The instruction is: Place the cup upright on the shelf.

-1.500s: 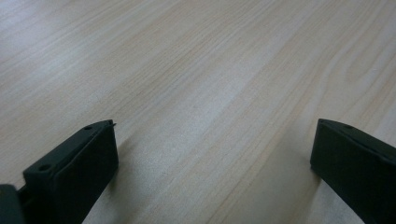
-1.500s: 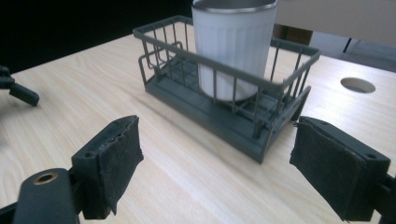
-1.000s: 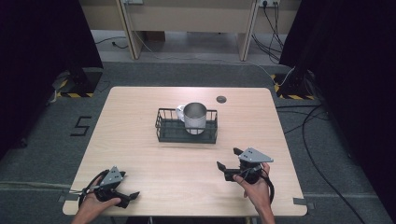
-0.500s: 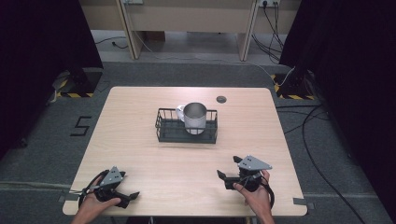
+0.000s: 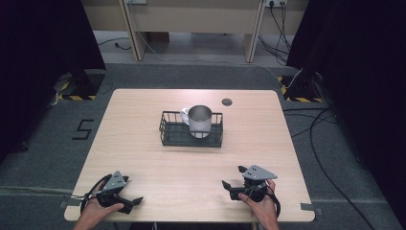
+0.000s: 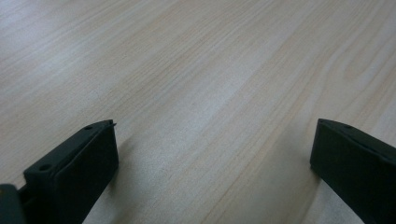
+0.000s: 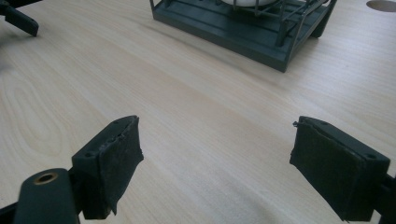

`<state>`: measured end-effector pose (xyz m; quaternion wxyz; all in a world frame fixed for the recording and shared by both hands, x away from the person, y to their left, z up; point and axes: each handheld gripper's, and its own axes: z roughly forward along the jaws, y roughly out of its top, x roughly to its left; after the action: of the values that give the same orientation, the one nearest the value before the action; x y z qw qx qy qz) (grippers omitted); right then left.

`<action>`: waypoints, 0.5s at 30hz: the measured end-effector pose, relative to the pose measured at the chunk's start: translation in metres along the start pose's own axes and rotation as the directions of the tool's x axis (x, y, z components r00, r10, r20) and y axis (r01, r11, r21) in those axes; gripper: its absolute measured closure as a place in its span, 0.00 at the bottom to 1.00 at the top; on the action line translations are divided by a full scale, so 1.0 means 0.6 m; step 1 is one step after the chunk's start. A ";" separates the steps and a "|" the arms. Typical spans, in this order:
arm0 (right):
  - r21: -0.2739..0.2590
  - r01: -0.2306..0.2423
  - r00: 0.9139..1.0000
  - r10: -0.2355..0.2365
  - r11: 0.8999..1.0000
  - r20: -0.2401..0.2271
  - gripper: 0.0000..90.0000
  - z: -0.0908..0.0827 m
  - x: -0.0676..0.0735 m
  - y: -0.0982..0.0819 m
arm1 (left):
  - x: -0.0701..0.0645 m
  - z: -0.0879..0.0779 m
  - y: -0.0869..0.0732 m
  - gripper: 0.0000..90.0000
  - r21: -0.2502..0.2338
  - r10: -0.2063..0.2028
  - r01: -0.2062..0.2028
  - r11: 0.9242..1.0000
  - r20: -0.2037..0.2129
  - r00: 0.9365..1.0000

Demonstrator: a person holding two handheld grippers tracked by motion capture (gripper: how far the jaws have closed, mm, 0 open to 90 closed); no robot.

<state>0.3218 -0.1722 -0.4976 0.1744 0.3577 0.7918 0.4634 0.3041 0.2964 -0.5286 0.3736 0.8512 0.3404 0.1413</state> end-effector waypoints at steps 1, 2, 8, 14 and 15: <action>0.000 0.004 1.000 -0.004 1.000 -0.002 0.17 0.000 0.001 -0.001 | 0.000 0.000 0.000 0.00 0.000 0.000 0.000 1.000 0.000 1.000; 0.002 0.003 1.000 -0.003 1.000 -0.003 0.17 0.000 0.002 -0.002 | 0.000 0.000 0.000 0.00 0.000 0.000 0.000 1.000 0.000 1.000; 0.019 0.016 1.000 -0.016 1.000 -0.003 0.17 0.002 0.010 -0.010 | 0.000 0.000 0.000 0.00 0.000 0.000 0.000 1.000 0.001 1.000; 0.035 0.020 1.000 -0.020 0.999 0.002 0.17 0.003 0.017 -0.019 | 0.000 0.000 0.000 0.00 0.000 0.001 -0.001 1.000 0.001 1.000; 0.040 0.022 1.000 -0.023 0.999 0.006 0.17 0.002 0.018 -0.020 | 0.000 0.000 0.000 0.00 0.000 0.000 0.000 1.000 0.001 1.000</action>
<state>0.3103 -0.1672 -0.5082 0.1750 0.3538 0.8043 0.4443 0.3040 0.2963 -0.5287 0.3739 0.8513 0.3400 0.1410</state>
